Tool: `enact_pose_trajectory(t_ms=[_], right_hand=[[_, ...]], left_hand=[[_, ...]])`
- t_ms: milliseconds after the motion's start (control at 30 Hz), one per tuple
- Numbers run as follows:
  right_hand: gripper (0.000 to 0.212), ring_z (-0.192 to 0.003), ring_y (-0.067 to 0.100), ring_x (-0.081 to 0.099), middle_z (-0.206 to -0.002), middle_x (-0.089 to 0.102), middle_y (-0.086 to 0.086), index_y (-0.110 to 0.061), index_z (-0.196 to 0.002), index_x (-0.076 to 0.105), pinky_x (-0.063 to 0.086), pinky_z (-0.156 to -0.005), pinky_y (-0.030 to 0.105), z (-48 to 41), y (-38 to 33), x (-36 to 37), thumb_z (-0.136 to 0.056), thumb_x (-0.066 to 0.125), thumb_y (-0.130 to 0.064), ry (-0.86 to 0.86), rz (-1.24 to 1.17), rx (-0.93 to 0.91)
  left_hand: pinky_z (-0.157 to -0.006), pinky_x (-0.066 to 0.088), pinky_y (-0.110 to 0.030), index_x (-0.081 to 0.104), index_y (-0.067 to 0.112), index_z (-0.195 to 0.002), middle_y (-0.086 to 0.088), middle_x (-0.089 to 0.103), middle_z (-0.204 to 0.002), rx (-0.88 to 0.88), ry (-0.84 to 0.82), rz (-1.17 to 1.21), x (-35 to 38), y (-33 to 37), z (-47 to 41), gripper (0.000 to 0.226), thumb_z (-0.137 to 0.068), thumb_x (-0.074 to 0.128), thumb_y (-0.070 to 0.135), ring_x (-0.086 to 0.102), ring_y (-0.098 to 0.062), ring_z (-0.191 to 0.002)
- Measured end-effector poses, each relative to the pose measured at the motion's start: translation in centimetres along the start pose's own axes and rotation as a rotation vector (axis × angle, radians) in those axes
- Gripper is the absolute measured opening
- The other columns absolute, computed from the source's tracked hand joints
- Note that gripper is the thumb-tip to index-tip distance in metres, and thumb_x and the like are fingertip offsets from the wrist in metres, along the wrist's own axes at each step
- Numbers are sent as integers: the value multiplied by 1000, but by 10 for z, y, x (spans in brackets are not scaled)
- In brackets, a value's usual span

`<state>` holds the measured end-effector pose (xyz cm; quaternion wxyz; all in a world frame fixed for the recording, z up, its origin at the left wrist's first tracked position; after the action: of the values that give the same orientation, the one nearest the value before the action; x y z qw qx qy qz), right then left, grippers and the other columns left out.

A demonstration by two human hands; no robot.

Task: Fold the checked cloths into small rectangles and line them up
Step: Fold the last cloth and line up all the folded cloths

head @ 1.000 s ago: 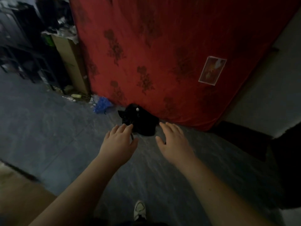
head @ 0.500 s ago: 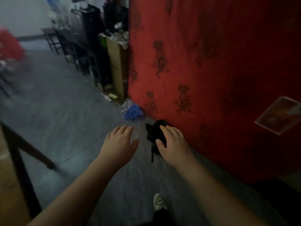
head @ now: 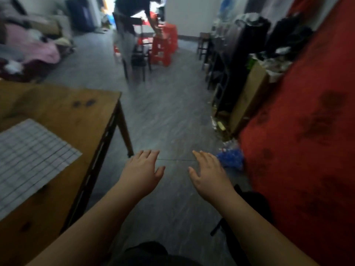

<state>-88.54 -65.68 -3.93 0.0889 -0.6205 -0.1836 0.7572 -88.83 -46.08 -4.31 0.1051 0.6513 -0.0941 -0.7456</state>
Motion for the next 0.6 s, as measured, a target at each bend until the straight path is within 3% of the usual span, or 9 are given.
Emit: enact_pose_trajectory(t_ms=[267,400,600], right_hand=[[63,-155,20,11,-167,22,-1,-26,-161,22,16,-124,40,-107,-132,45,-104,42,-47,-152,26,-323],[62,-153,18,16,-165,27,-1,-24,-160,26,16,-124,36,-161,-220,76,-105,44,-45,-224,51,-455],[63,-152,20,22,-163,32,1,-23,-159,29,23,-125,42,-228,-338,151,-103,45,-46,-329,133,-614]], left_hand=[[-121,24,-38,29,24,-157,0,36,-160,-301,91,57,-31,-133,-26,63,-102,44,51,29,-21,-149],[-121,27,-41,28,26,-157,1,35,-160,-494,103,141,-37,-234,-41,65,-101,44,55,30,-21,-148],[-116,30,-39,32,21,-155,-2,41,-155,-686,104,172,-50,-371,-39,60,-103,42,49,35,-21,-142]])
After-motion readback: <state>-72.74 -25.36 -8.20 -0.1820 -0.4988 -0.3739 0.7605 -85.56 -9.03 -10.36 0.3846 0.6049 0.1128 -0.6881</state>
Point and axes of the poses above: each hand's wrist, its own z-axis away from the middle knuckle, its own x-axis out of the palm, y = z × x, the point moved 9 cm from there along -z, towards the middle knuckle
